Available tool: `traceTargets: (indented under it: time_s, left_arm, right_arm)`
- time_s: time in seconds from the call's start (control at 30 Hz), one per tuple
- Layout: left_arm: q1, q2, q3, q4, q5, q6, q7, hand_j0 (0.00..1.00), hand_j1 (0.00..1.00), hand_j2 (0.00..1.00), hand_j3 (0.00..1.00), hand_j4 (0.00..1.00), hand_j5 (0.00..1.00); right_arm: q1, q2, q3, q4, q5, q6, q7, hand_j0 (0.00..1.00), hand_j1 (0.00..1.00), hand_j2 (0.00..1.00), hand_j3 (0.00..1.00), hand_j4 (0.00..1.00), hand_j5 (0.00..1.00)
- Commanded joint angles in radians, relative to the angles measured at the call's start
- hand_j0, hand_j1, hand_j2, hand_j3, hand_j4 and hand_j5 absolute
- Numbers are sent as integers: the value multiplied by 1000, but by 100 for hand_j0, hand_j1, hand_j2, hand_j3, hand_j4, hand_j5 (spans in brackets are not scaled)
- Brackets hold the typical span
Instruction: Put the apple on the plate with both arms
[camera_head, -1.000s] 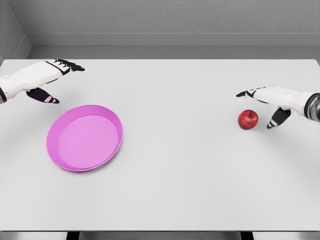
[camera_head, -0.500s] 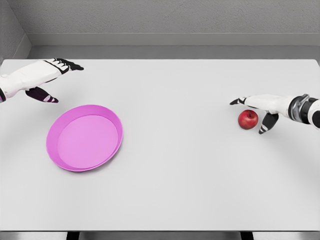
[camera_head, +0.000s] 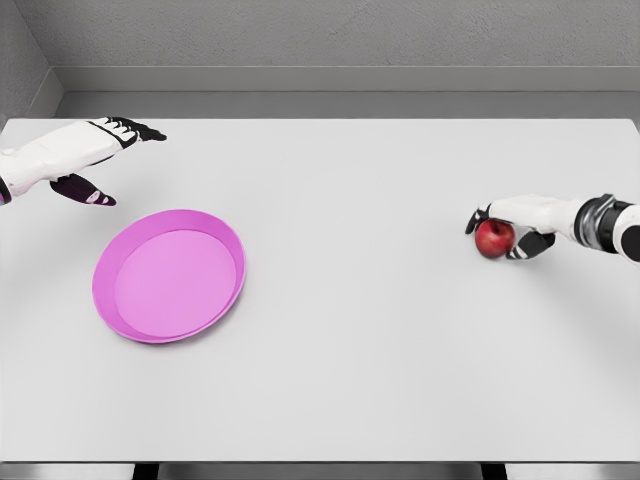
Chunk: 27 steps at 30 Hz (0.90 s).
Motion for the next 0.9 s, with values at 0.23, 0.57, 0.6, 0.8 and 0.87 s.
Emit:
traceTargets:
  time_s: [0.23, 0.57, 0.6, 0.8, 0.87]
  left_arm:
    - [-2, 0, 2, 3, 6, 1, 1, 100, 100, 100, 100, 100, 100]
    - [-2, 2, 2, 3, 6, 1, 1, 100, 100, 100, 100, 100, 100]
    - [-2, 2, 2, 3, 6, 1, 1, 100, 100, 100, 100, 100, 100]
    - [-2, 2, 2, 3, 6, 1, -1, 100, 100, 100, 100, 100, 100]
    - [-2, 2, 2, 1, 6, 1, 1, 100, 100, 100, 100, 100, 100]
  right_arm:
    - [0, -7, -4, -12, 1, -3, 0, 54, 54, 54, 54, 54, 54]
    - [-14, -15, -29, -90, -3, -2, 0, 54, 54, 54, 54, 54, 54]
    - [-14, -15, -30, -99, -3, -2, 0, 54, 54, 54, 54, 54, 54]
    - [-12, -18, -50, -202, -3, -14, 0, 54, 54, 54, 54, 54, 54]
    - [-12, -7, -50, -219, -3, -21, 0, 54, 54, 54, 54, 54, 54]
